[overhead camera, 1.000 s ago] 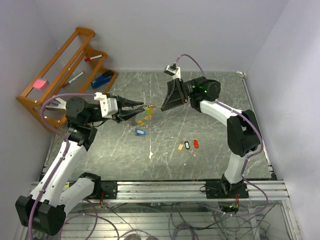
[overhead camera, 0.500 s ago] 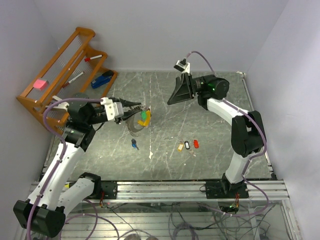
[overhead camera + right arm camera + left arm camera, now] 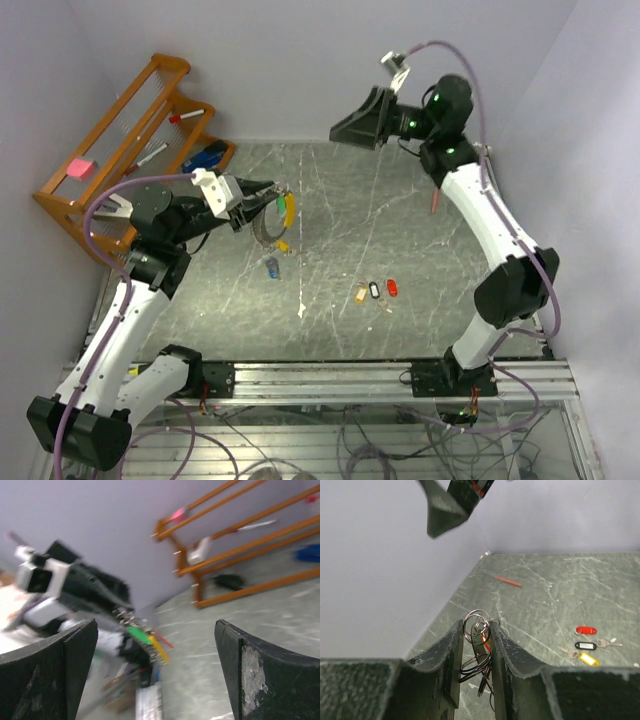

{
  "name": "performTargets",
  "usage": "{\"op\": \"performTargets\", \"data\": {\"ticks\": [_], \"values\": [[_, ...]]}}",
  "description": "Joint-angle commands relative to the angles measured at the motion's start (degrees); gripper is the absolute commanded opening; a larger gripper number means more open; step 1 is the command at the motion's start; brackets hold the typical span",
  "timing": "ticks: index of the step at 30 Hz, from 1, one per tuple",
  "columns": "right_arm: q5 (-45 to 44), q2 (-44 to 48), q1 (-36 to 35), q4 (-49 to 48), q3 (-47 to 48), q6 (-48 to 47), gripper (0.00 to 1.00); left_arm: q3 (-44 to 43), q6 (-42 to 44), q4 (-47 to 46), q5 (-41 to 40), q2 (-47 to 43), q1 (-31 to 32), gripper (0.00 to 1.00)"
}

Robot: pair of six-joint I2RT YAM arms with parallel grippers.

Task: Put the keys on the keyring

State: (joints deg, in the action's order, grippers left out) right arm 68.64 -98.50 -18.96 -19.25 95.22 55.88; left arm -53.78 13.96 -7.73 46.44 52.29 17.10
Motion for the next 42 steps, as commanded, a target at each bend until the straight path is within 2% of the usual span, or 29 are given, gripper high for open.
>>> {"op": "performTargets", "data": {"ticks": [1, 4, 5, 6, 9, 11, 14, 18, 20, 22, 23, 26, 29, 31, 37, 42], "values": [[-24.53, 4.30, -0.01, 45.46, 8.28, -37.32, 1.00, -2.18, -5.12, -7.99, -4.10, 0.44, 0.21, 0.07], [-49.85, 7.41, -6.34, 51.37, 11.25, -48.29, 1.00, -2.24, -5.66, -8.31, -4.87, 1.11, 0.26, 0.07], [-53.05, 8.16, -7.67, 51.18, 10.99, -50.24, 1.00, -2.24, -5.44, -8.04, -5.33, 1.26, 0.23, 0.07], [-53.44, 9.01, -8.12, 49.49, 9.48, -49.80, 1.00, -2.16, -5.12, -7.86, -5.67, 1.31, 0.27, 0.07], [-44.39, 10.16, -7.58, 42.61, 3.46, -43.40, 1.00, -2.11, -3.49, -7.37, -4.89, 1.49, 0.38, 0.07], [-42.19, 6.74, -8.03, 45.90, 6.66, -41.98, 1.00, -2.12, 0.06, -5.36, -4.70, 1.44, 0.62, 0.07], [-48.31, 2.34, -14.65, 54.24, 15.09, -46.48, 1.00, -1.90, 6.08, -0.35, -5.90, 1.18, 1.15, 0.07], [-47.13, 2.79, -15.89, 53.49, 15.36, -42.05, 0.99, -0.81, 9.29, 1.60, -8.63, 0.54, 1.43, 0.07], [-46.00, 3.60, -15.91, 52.38, 14.53, -39.75, 0.85, -0.25, 10.51, 1.60, -9.83, 0.56, 1.52, 0.07], [-45.26, 4.13, -16.13, 50.68, 13.46, -36.59, 0.63, -0.02, 12.52, 2.79, -10.69, 1.04, 1.66, 0.07], [-45.31, 4.33, -16.18, 50.55, 13.23, -35.34, 0.57, -0.11, 13.57, 3.26, -11.28, 1.27, 1.74, 0.07], [-46.45, 3.68, -16.71, 52.63, 14.87, -33.33, 0.57, -0.08, 16.20, 4.36, -12.98, 1.56, 2.03, 0.07], [-44.28, 2.48, -18.47, 51.00, 14.90, -30.41, 0.51, 0.23, 16.83, 4.27, -12.97, 1.67, 2.30, 0.07], [-42.61, 1.48, -19.67, 49.25, 14.82, -28.82, 0.50, 0.69, 16.49, 3.62, -12.79, 1.67, 2.40, 0.07], [-41.51, -0.90, -22.25, 46.85, 16.20, -26.19, 0.46, 1.05, 16.63, 3.58, -12.87, 1.59, 2.50, 0.07], [-42.09, -2.12, -23.01, 48.97, 17.10, -26.70, 0.43, 0.87, 16.49, 3.24, -13.22, 1.71, 2.49, 0.07]]}}
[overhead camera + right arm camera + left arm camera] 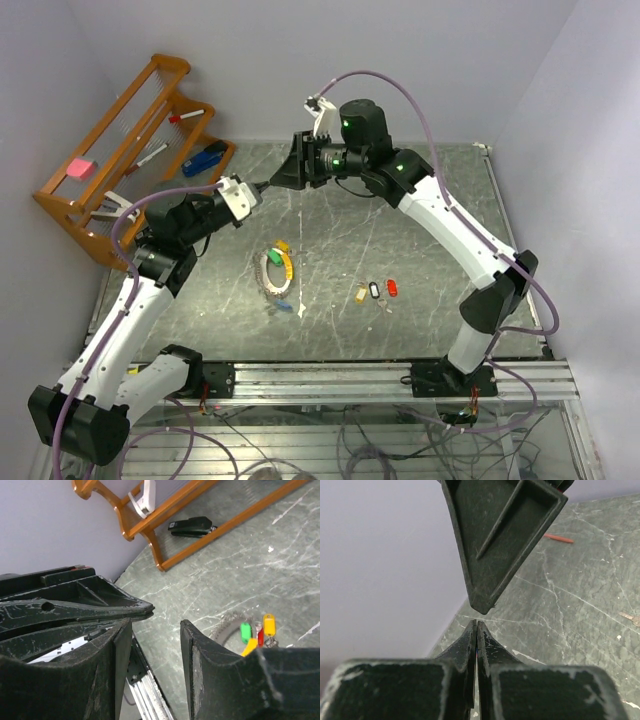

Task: Put the keys on the keyring

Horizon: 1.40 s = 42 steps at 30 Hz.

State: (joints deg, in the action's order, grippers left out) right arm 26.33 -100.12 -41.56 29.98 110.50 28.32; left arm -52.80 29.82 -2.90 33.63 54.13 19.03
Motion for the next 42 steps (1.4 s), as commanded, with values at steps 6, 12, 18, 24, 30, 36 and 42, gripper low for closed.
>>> {"op": "performTargets", "data": {"ticks": [6, 12, 18, 24, 30, 36, 42], "values": [[-3.97, 4.95, 3.77, 4.03, -3.88, -2.79, 0.43, 0.26, 0.17, 4.01, -5.61, -0.54, 0.57, 0.07], [0.04, 8.26, 8.16, -0.86, -19.61, -5.95, 0.47, 6.80, -6.52, 2.65, -15.76, -3.92, 0.48, 0.07], [5.51, -0.74, 7.91, -3.06, -17.48, -7.55, 0.48, 9.59, -15.27, 0.49, -29.83, -3.44, 0.07, 0.07], [5.76, -13.97, 5.78, 0.96, -6.22, -9.99, 0.47, 11.48, -18.18, 0.19, -39.68, -2.58, -1.83, 0.16], [6.71, -22.63, 1.13, -5.66, -4.01, -12.90, 0.46, 13.79, -20.23, -0.93, -43.70, -2.02, -3.59, 0.30], [7.38, -29.68, -0.78, -11.69, -0.29, -14.75, 0.39, 13.05, -22.37, 0.00, -44.97, -0.74, -7.74, 0.30], [6.34, -37.27, -2.60, -9.22, 7.14, -17.21, 0.35, 13.48, -23.31, 1.31, -43.39, -1.31, -9.59, 0.28]]}}
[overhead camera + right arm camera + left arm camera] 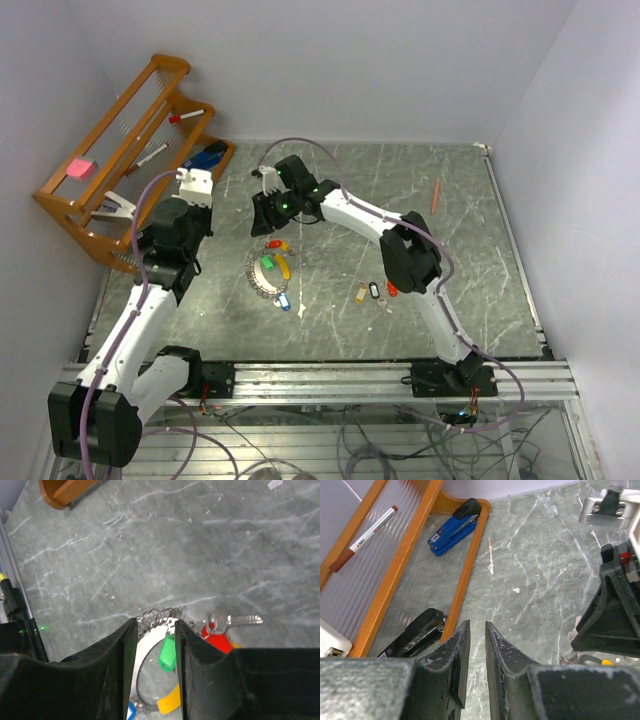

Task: Put the keys on the keyring

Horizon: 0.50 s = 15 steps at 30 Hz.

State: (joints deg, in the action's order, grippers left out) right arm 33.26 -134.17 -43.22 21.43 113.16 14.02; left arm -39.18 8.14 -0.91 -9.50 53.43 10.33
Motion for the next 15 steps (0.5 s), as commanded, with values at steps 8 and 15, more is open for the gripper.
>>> {"op": "performTargets", "data": {"ticks": [8, 15], "values": [[-2.05, -6.73, -2.32, 0.77, 6.66, -4.15, 0.33, 0.76, -1.55, -0.56, -0.22, -1.61, -1.30, 0.28], [-3.23, -8.88, -2.80, 2.17, 8.76, -4.81, 0.29, 1.08, -1.47, -0.94, 0.19, -1.83, -1.36, 0.28]]}}
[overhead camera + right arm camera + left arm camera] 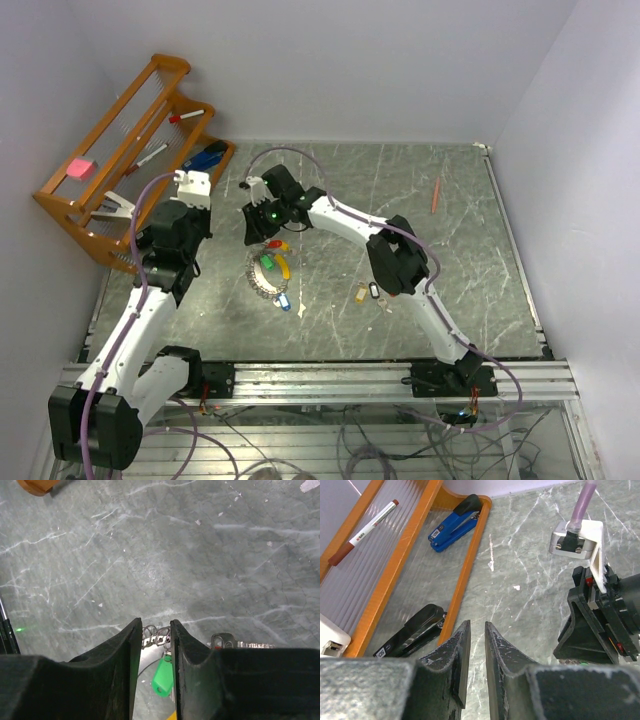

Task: Put the keys on the keyring

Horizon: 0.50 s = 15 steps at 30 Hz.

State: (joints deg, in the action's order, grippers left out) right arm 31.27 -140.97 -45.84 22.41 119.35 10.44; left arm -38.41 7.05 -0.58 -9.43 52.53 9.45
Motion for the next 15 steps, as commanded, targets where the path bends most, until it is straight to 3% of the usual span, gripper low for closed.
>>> {"op": "performTargets", "data": {"ticks": [1, 15], "values": [[-1.48, -2.44, -0.14, 1.20, 2.68, -1.07, 0.28, 0.27, -0.11, -1.15, 0.00, -0.90, -0.49, 0.28], [-3.55, -4.25, -0.18, 4.67, 4.10, -2.12, 0.25, 0.75, 0.27, -2.18, 0.08, -0.42, -0.58, 0.27]]}}
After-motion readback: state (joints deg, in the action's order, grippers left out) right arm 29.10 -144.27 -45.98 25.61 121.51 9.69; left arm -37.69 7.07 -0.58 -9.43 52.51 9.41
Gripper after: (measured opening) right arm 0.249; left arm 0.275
